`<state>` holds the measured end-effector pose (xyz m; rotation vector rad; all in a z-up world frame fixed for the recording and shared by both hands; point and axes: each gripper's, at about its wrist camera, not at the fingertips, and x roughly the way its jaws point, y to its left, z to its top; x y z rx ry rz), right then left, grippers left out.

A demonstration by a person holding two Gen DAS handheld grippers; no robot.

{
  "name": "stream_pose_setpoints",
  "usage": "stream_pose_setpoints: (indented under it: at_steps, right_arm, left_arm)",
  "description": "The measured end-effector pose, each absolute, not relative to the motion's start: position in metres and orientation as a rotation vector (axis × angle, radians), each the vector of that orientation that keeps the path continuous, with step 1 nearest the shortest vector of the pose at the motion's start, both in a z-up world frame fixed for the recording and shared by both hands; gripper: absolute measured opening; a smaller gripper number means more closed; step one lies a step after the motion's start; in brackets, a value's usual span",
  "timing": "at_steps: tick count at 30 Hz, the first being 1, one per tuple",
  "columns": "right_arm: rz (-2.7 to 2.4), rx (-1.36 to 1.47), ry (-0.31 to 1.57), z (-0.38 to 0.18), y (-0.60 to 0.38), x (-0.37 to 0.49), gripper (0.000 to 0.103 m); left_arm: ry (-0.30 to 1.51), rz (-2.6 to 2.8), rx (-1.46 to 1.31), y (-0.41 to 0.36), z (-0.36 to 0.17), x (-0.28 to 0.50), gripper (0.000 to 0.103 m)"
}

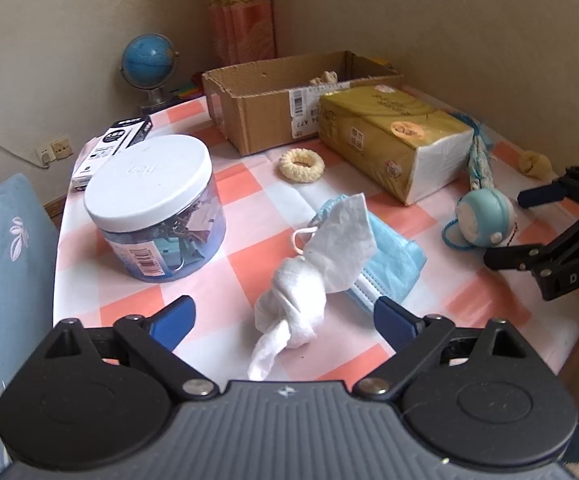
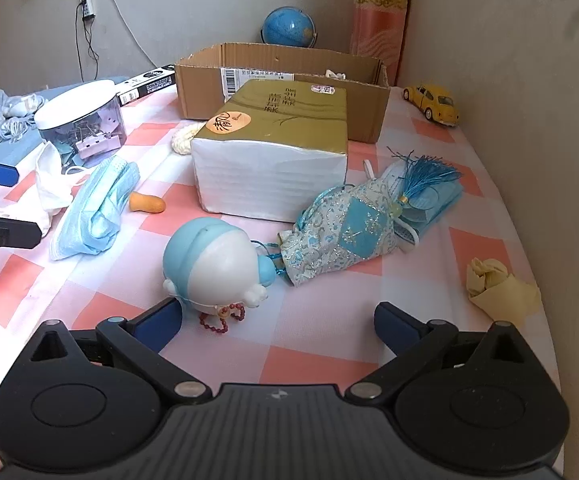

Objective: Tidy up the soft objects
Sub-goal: 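Grasp the doll with the right tool while the left tool grasps the white sock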

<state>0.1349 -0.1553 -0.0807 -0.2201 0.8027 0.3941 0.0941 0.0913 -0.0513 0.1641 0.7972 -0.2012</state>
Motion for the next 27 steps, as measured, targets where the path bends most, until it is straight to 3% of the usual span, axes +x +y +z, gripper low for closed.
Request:
stream_pose_setpoints:
  at_steps: [1, 3, 8, 12, 27]
  right_arm:
    - [0.395, -0.219, 0.798, -0.081, -0.156, 0.134, 0.103]
    - [0.398, -0.218, 0.785, -0.082, -0.157, 0.133, 0.103]
    - [0.397, -0.213, 0.765, -0.083, -0.158, 0.129, 0.103]
    - [0.397, -0.208, 0.745, -0.084, -0.160, 0.125, 0.103]
    - [0.524, -0.300, 0.669, -0.067, -0.139, 0.113, 0.103]
  left_arm:
    - [0.796, -0.210, 0.171, 0.092, -0.052, 0.096, 0.085]
    - [0.812, -0.233, 0.174, 0.094, -0.052, 0.100, 0.068]
    - [0.810, -0.277, 0.184, 0.095, -0.055, 0.107, 0.066]
    - [0.857, -0.310, 0.146, 0.096, -0.062, 0.112, 0.043]
    - [0.861, -0.294, 0.099, 0.102, -0.063, 0.106, 0.043]
